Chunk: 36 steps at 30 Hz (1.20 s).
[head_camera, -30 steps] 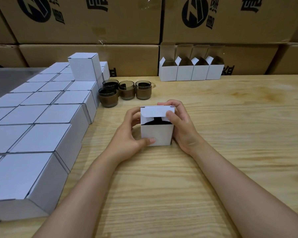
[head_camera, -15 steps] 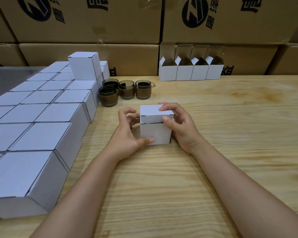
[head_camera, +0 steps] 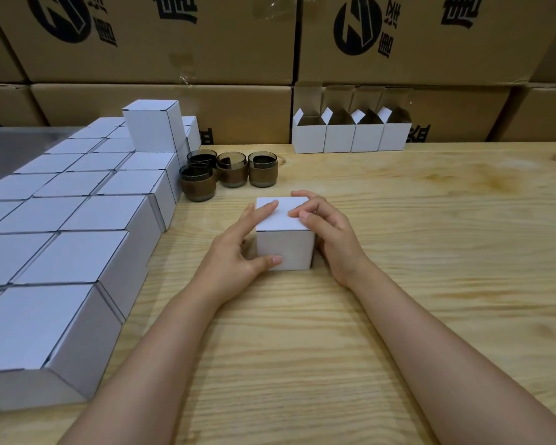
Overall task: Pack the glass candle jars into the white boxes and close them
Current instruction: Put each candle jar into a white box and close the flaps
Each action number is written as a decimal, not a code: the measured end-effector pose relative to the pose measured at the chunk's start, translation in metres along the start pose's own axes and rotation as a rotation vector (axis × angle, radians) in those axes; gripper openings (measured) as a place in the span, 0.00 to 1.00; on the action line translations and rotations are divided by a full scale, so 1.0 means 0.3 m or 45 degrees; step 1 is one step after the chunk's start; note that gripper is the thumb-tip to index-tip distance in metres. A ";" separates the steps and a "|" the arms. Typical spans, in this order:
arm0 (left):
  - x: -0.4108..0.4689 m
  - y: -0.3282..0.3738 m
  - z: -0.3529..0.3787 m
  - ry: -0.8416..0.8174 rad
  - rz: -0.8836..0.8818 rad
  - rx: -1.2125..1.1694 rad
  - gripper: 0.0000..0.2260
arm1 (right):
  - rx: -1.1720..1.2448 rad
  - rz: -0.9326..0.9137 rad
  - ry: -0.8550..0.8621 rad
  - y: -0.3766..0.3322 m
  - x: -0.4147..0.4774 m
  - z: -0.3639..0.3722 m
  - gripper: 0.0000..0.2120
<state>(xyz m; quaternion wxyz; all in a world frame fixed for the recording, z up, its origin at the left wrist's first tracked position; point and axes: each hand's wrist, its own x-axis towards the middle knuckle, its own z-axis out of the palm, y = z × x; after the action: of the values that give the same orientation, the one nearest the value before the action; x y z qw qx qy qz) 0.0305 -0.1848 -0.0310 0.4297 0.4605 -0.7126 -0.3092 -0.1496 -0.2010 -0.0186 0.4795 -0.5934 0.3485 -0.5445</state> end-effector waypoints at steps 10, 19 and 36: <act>-0.003 0.011 -0.002 -0.045 -0.008 -0.311 0.17 | 0.234 0.187 -0.118 -0.002 0.013 -0.040 0.13; 0.001 0.006 0.006 0.280 0.050 0.032 0.17 | 0.259 0.117 -0.084 0.008 0.006 -0.035 0.15; 0.112 0.192 -0.074 0.921 -0.166 0.331 0.31 | 0.189 0.230 0.047 -0.004 0.016 -0.031 0.24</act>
<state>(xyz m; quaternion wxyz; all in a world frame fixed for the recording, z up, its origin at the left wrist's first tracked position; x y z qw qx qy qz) 0.0210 -0.1947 0.0378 0.5707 0.6347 -0.5175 -0.0607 -0.1580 -0.2068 -0.0165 0.5626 -0.5125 0.3680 -0.5343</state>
